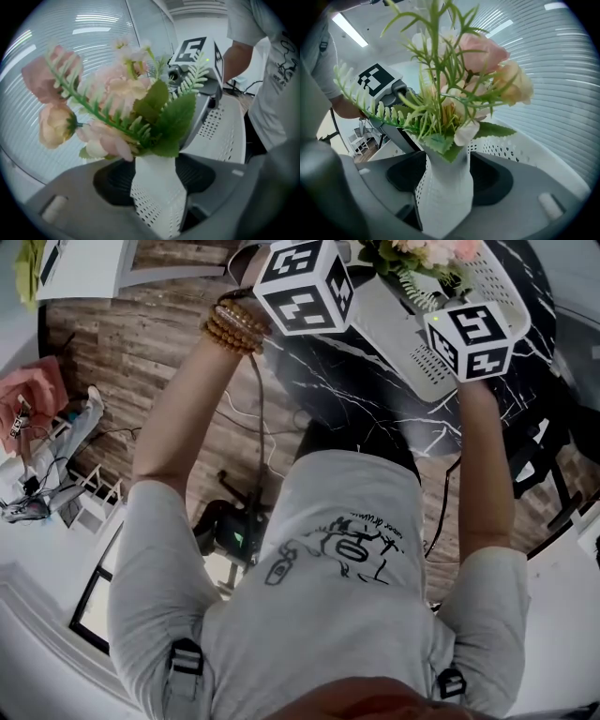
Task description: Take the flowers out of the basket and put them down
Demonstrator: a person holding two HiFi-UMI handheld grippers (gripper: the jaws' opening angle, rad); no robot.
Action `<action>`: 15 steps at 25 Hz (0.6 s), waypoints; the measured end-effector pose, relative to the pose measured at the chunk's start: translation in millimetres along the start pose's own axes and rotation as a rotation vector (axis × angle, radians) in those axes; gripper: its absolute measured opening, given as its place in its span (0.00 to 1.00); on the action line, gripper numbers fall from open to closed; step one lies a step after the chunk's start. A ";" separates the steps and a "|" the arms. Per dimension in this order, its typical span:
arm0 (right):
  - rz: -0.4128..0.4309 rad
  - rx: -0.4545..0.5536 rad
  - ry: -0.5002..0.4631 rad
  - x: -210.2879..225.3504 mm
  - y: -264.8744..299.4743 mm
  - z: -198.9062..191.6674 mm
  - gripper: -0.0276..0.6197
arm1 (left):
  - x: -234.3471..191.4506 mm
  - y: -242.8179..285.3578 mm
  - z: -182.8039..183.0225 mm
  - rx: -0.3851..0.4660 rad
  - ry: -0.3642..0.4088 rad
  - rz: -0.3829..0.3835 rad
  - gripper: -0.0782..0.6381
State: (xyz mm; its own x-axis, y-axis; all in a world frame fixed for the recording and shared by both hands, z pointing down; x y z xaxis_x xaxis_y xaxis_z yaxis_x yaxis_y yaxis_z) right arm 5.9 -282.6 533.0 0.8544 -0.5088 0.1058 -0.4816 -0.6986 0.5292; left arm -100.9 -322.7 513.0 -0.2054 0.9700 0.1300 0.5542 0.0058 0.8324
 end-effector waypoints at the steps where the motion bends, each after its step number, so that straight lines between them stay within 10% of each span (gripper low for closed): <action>1: 0.002 0.004 -0.001 -0.6 0.4 0.1 0.50 | -0.2 -0.1 -0.2 -0.001 0.002 0.000 0.48; 15: -0.011 0.015 -0.024 -5.1 -4.8 5.5 0.46 | 0.4 -5.2 1.5 0.018 -0.022 0.017 0.46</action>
State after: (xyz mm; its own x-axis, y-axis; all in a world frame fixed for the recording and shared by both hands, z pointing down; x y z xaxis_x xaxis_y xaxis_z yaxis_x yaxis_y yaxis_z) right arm 2.8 -279.4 525.2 0.8547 -0.5130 0.0798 -0.4753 -0.7114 0.5177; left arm -102.7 -322.0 508.0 -0.1784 0.9751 0.1321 0.5720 -0.0065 0.8203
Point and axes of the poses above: the fingertips, and each gripper's own axes: y forward along the fingers, x to its right, z out of its top, the point moved 8 cm from there along -y, backward along the fingers, and after that the axes turned 7 degrees about -z, right-handed, at the moved point
